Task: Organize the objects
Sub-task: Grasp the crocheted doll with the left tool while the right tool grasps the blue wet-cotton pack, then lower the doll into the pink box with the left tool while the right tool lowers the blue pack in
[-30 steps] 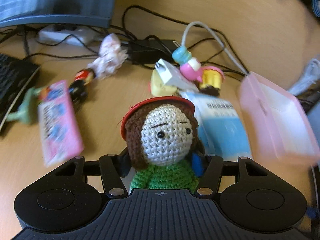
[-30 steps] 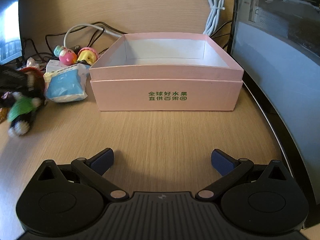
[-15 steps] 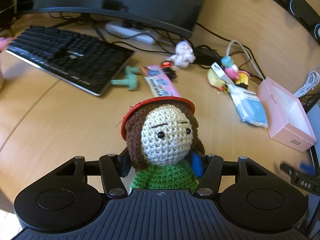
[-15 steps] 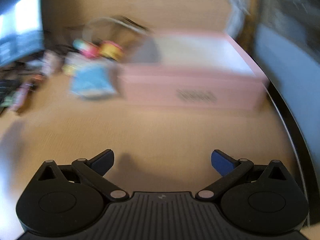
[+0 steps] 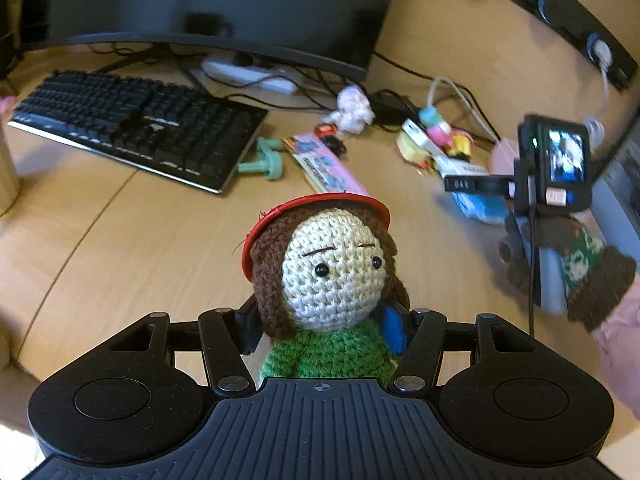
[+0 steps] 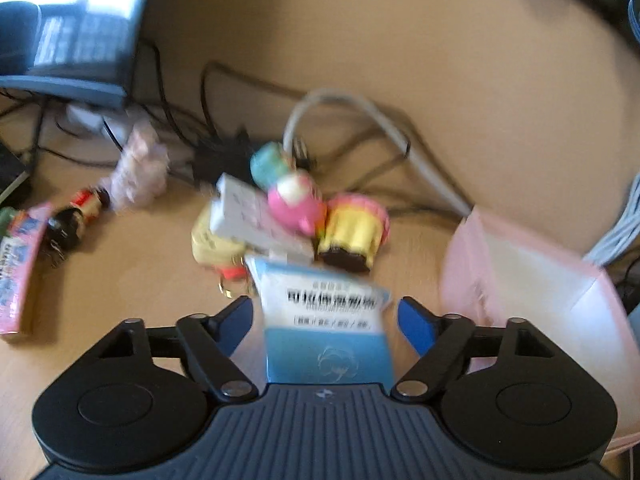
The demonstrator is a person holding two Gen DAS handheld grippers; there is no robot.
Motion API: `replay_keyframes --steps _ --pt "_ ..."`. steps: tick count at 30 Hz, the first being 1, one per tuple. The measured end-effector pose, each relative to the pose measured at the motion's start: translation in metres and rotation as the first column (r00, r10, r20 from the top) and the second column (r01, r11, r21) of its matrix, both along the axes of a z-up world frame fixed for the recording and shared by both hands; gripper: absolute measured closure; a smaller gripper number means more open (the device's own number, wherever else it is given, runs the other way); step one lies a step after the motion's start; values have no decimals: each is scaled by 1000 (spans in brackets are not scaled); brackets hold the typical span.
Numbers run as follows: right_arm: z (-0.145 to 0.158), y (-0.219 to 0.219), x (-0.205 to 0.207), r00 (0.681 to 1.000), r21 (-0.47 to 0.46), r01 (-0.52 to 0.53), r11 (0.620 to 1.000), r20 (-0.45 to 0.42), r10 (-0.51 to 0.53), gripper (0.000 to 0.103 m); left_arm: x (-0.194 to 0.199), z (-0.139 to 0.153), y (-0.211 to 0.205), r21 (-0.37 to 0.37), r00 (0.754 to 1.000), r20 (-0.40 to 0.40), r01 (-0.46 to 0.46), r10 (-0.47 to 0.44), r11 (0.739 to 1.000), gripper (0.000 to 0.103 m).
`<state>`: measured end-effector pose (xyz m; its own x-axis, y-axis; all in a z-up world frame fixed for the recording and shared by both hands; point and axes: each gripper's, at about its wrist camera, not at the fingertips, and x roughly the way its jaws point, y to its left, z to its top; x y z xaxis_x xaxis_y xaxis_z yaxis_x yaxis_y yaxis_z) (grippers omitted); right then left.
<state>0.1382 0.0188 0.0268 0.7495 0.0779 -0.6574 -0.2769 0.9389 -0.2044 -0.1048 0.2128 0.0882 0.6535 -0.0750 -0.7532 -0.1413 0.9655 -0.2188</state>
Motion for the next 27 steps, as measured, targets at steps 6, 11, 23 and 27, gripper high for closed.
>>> replay_keyframes --steps 6,11,23,27 --pt "16 -17 -54 996 99 -34 995 -78 42 52 25 -15 -13 -25 990 -41 135 -136 990 41" --pt "51 -63 -142 997 126 -23 992 -65 31 52 54 -21 -56 -78 958 -39 279 -283 957 41" --pt "95 -183 -213 984 96 130 987 107 -140 52 209 28 -242 -88 883 243 432 -401 898 40" --pt "90 -201 -210 984 126 132 983 105 -146 52 252 7 -289 -56 906 209 387 -368 921 39"
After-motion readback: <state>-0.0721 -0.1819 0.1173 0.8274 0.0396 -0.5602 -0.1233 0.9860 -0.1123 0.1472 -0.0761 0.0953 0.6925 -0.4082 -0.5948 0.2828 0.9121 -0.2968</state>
